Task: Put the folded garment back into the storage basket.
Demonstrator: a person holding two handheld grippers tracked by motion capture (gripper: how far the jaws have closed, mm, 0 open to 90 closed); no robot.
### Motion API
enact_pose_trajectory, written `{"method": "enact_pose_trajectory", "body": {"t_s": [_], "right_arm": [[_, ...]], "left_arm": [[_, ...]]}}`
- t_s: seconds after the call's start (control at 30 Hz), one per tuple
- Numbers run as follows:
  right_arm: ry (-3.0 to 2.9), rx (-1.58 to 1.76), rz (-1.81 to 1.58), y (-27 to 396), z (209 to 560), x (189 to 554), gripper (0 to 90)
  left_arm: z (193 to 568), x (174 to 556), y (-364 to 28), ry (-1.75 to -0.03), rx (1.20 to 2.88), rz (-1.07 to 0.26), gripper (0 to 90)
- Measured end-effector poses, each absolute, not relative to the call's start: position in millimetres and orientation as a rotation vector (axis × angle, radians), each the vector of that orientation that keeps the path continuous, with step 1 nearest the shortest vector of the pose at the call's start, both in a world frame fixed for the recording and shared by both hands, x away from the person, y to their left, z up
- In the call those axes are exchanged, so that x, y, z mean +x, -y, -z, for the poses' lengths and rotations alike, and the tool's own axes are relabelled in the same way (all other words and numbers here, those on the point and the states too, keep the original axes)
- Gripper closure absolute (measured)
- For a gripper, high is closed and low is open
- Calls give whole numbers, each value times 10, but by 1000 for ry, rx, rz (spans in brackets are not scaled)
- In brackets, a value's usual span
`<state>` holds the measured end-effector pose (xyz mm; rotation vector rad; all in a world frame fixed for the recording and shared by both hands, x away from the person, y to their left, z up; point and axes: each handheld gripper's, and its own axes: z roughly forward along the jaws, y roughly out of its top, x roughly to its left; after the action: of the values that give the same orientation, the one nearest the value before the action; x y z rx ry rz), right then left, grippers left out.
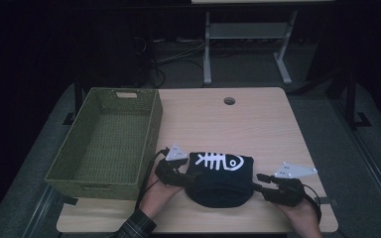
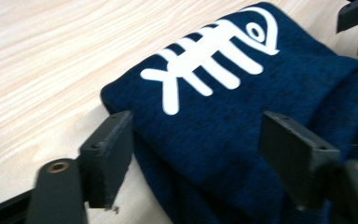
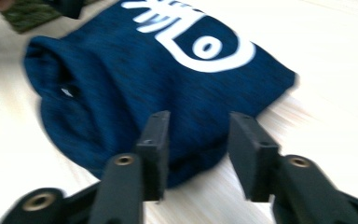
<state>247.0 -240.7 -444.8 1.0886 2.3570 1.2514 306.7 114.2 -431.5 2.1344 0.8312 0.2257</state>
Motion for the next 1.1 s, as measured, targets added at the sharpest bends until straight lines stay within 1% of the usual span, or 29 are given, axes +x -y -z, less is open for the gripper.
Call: {"method": "enact_pose_trajectory", "body": {"t_s": [0.03, 0.17, 0.27, 0.43, 0.57, 0.77, 0.83, 1.1], "right_arm": [[-2350, 1101, -1243, 2429, 4453, 2468, 502], [-2327, 1142, -1192, 2535, 4503, 2467, 386], [-2317, 1162, -1164, 2577, 4531, 2466, 333], [-2317, 1176, -1141, 2593, 4565, 2476, 292], [-2318, 1177, -1129, 2581, 4584, 2477, 265], [-2313, 1186, -1096, 2576, 4650, 2494, 201], [-2311, 1197, -1082, 2577, 4675, 2503, 184], [-2312, 1215, -1032, 2590, 4752, 2539, 157]], "left_arm": [[4340, 3085, -1146, -846, 2131, -220, 214], [4426, 3130, -1156, -866, 2147, -178, 167], [4479, 3153, -1144, -876, 2160, -175, 152], [4594, 3184, -1122, -896, 2215, -154, 129], [4626, 3186, -1101, -894, 2222, -155, 129], [4650, 3199, -1061, -913, 2249, -151, 135], [4641, 3194, -1061, -900, 2252, -136, 162], [4622, 3193, -1065, -854, 2241, -52, 469]]}}
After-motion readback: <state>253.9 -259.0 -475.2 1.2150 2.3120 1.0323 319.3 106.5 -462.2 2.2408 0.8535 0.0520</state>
